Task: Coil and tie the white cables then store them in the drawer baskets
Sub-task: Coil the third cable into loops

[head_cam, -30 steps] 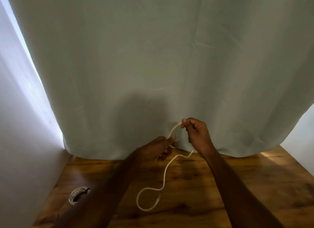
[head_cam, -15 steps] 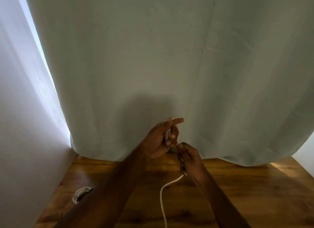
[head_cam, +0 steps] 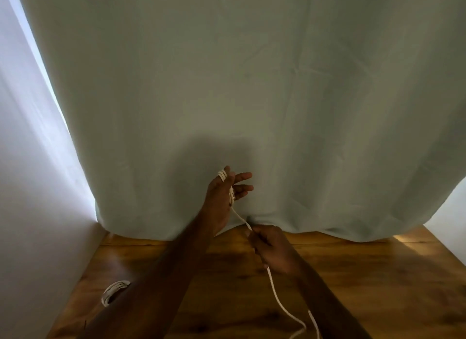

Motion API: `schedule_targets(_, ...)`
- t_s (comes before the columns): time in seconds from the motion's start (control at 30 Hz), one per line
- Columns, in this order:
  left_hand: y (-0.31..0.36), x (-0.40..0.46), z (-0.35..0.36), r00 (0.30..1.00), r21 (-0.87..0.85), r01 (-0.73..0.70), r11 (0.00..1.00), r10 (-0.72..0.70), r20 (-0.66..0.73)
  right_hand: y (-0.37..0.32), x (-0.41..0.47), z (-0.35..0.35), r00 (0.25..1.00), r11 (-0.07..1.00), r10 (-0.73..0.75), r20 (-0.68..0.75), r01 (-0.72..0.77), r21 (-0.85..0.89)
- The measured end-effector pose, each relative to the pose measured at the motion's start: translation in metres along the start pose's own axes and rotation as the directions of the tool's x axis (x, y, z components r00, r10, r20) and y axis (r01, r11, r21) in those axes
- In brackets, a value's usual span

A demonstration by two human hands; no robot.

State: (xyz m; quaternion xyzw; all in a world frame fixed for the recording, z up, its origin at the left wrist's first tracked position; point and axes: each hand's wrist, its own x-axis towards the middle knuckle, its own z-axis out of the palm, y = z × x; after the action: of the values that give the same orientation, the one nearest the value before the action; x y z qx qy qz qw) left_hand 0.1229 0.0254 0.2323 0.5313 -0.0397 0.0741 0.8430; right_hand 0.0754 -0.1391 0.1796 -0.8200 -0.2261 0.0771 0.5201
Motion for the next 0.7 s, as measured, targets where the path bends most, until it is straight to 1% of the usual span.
schedule_targets(0.07, -0.006, 0.000, -0.006, 0.999, 0.223, -0.037, 0.974, 0.034, 0.017, -0.004, 0.003, -0.005, 0.998, 0.997, -0.056, -0.002, 0.056, -0.062)
schedule_targets(0.13, -0.009, -0.003, -0.009, 0.996, 0.419, -0.069, 0.905, 0.042, 0.073, -0.008, 0.007, -0.009, 0.993, 0.987, -0.116, 0.001, 0.115, -0.110)
schedule_targets(0.23, -0.014, -0.007, -0.015, 0.991, 0.608, -0.073, 0.790, -0.009, 0.131, -0.015, 0.013, -0.021, 0.985, 0.981, -0.171, -0.036, 0.166, -0.101)
schedule_targets(0.3, -0.017, -0.009, -0.020, 0.986, 0.707, -0.048, 0.705, -0.079, 0.146, -0.021, 0.019, -0.031, 0.977, 0.974, -0.202, -0.064, 0.194, -0.118)
schedule_targets(0.33, -0.019, -0.010, -0.021, 0.979, 0.718, -0.028, 0.695, -0.127, 0.162, -0.024, 0.022, -0.036, 0.974, 0.970, -0.215, -0.071, 0.204, -0.135)
schedule_targets(0.37, -0.020, -0.013, -0.022, 0.965, 0.701, -0.001, 0.713, -0.183, 0.187, -0.027, 0.025, -0.040, 0.972, 0.966, -0.224, -0.076, 0.211, -0.150)
schedule_targets(0.47, -0.015, -0.025, -0.017, 0.909, 0.603, 0.166, 0.780, -0.358, 0.212, -0.031, 0.032, -0.044, 0.970, 0.965, -0.228, -0.085, 0.214, -0.150)
schedule_targets(0.53, -0.014, -0.032, -0.016, 0.879, 0.531, 0.206, 0.822, -0.394, 0.268, -0.030, 0.033, -0.043, 0.966, 0.966, -0.238, -0.104, 0.224, -0.126)
schedule_targets(0.6, -0.014, -0.035, -0.019, 0.826, 0.438, 0.263, 0.860, -0.435, 0.358, -0.025, 0.032, -0.043, 0.963, 0.969, -0.236, -0.130, 0.224, -0.104)
schedule_targets(0.67, -0.016, -0.036, -0.023, 0.767, 0.369, 0.339, 0.866, -0.481, 0.424, -0.021, 0.030, -0.042, 0.966, 0.976, -0.210, -0.153, 0.197, -0.096)
schedule_targets(0.7, -0.016, -0.037, -0.025, 0.753, 0.356, 0.356, 0.864, -0.491, 0.438, -0.019, 0.029, -0.041, 0.968, 0.979, -0.196, -0.155, 0.184, -0.089)
